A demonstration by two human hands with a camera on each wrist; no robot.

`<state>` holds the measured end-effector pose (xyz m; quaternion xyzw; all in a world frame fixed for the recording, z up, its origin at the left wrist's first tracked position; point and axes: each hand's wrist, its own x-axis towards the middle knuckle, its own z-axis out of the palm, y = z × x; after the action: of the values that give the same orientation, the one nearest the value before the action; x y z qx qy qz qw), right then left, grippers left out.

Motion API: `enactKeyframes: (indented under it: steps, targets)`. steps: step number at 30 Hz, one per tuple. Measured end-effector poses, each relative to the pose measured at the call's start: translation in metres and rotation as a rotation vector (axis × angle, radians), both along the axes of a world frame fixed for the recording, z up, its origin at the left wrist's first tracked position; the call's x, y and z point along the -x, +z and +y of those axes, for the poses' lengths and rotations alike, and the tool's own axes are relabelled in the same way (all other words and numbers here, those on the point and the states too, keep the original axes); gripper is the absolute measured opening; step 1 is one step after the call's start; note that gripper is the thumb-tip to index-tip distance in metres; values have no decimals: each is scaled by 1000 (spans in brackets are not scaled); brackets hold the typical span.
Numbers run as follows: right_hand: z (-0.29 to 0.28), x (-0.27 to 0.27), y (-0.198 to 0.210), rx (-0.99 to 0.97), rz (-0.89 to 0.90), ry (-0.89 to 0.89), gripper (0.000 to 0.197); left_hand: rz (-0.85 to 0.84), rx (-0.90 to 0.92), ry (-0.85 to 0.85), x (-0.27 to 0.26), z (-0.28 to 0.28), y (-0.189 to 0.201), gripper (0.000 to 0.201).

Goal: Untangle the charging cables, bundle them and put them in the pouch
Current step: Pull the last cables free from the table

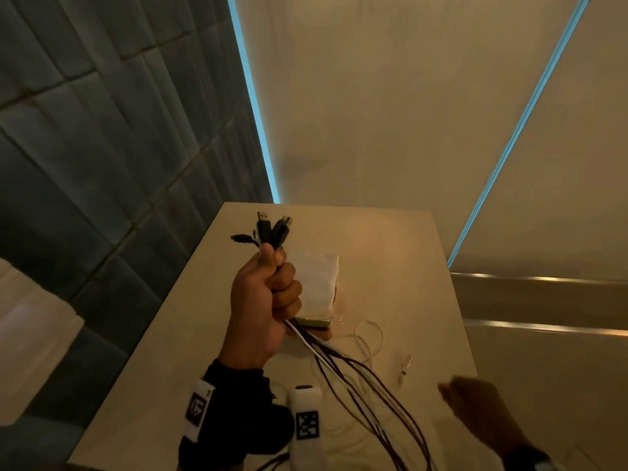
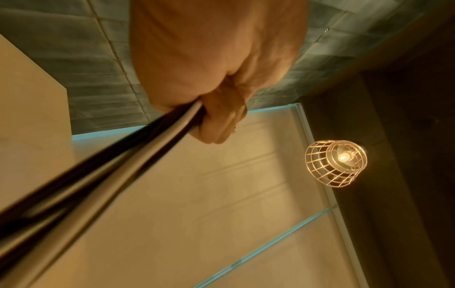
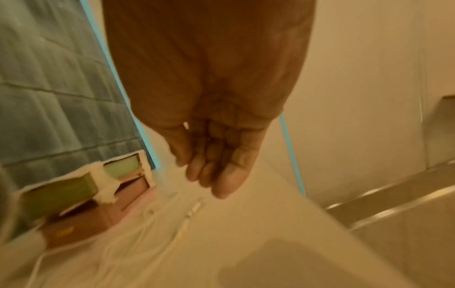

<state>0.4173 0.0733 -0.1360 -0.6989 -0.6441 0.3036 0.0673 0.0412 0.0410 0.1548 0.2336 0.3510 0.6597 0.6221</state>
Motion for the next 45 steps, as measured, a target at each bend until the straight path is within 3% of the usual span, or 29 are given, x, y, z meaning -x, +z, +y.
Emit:
enactKeyframes:
  steps: [2, 5, 7, 13, 17, 21, 23, 26, 28, 31, 34, 37, 39, 42, 45]
  targets:
    - [11, 67, 36, -17, 11, -32, 28, 14, 21, -33, -4, 0, -3, 29]
    - [34, 101, 24, 156, -57, -54, 62, 31, 43, -47, -3, 1, -6, 32]
    - [33, 111, 18, 226, -128, -34, 68, 41, 50, -45, -4, 2, -7, 33]
    - [39, 133, 29, 134, -18, 5, 25, 156, 54, -13, -10, 6, -20, 31]
    - [39, 152, 79, -148, 460, -133, 13, 270, 100, 14, -14, 7, -31, 30]
    - [27, 176, 153, -184, 969, -118, 11, 516, 125, -6, -25, 7, -38, 18]
    - [19, 187, 178, -192, 1065, -30, 17, 629, 173, -6, -33, 9, -42, 15]
    - [7, 199, 204, -170, 1168, 138, 28, 675, 194, -38, -41, 6, -50, 31]
    - [1, 202, 217, -179, 1198, 186, 28, 708, 163, -26, -43, 3, -51, 26]
    - [-1, 203, 219, -170, 1136, 140, 12, 705, 135, 26, -41, 5, -49, 21]
    - [-7, 198, 209, -121, 1067, 142, 20, 617, 107, 69, -37, 5, -43, 27]
    - [-12, 196, 208, -99, 1188, 98, 28, 488, 52, 15, -35, 1, -41, 33]
    - [-10, 201, 216, -87, 1258, 86, 32, 510, 8, -45, -40, -1, -44, 41]
    - [-8, 208, 227, -60, 1272, 179, 31, 644, 5, -8, -48, -4, -44, 35]
    - [-7, 205, 228, -21, 1244, 300, 30, 578, 15, 119, -43, -4, -41, 23]
